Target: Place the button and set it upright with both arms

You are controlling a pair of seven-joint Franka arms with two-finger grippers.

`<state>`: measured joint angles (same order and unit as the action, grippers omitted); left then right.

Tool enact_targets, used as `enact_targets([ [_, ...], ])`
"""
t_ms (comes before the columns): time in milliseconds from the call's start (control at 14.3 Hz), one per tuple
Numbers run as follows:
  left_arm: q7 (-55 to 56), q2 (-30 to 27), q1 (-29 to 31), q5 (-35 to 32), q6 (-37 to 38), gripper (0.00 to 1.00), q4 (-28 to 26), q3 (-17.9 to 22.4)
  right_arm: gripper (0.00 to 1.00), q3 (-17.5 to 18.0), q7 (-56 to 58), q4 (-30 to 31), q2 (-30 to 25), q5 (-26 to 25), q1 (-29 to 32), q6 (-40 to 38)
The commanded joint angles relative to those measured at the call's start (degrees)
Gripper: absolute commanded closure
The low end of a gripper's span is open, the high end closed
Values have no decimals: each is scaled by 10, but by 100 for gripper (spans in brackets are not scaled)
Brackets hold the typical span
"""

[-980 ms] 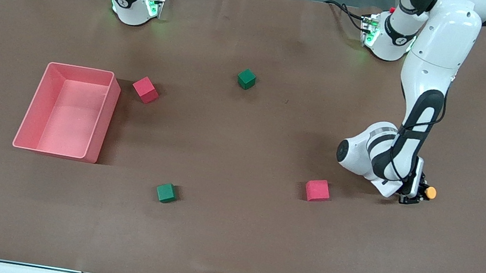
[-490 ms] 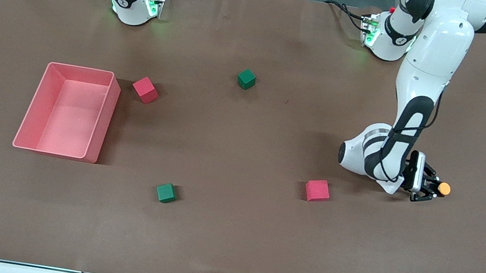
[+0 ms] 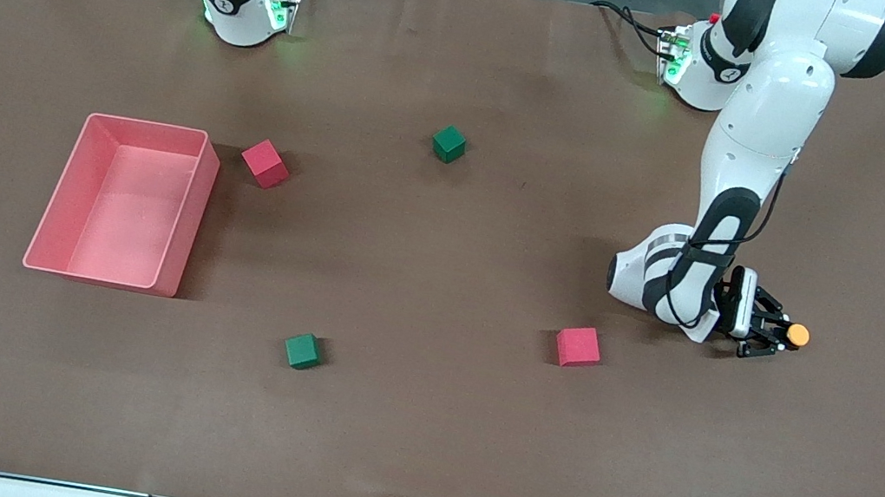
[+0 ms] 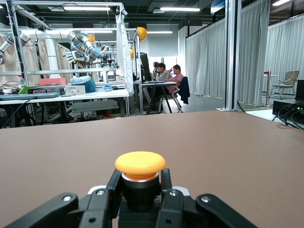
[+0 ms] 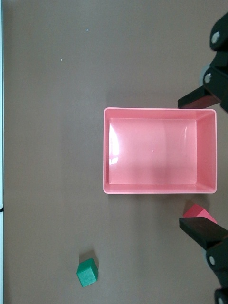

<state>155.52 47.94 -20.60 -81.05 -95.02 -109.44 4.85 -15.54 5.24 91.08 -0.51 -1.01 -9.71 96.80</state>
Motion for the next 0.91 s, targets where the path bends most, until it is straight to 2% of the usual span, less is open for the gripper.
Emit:
enact_targets([
  [0,17,0,-3,-11,11,99,2,1,0,2,3,0,-1,-1,-3,-3],
  [840,52,21,-3,-11,10,99,8,-2,0,2,3,2,2,-1,-24,-9],
])
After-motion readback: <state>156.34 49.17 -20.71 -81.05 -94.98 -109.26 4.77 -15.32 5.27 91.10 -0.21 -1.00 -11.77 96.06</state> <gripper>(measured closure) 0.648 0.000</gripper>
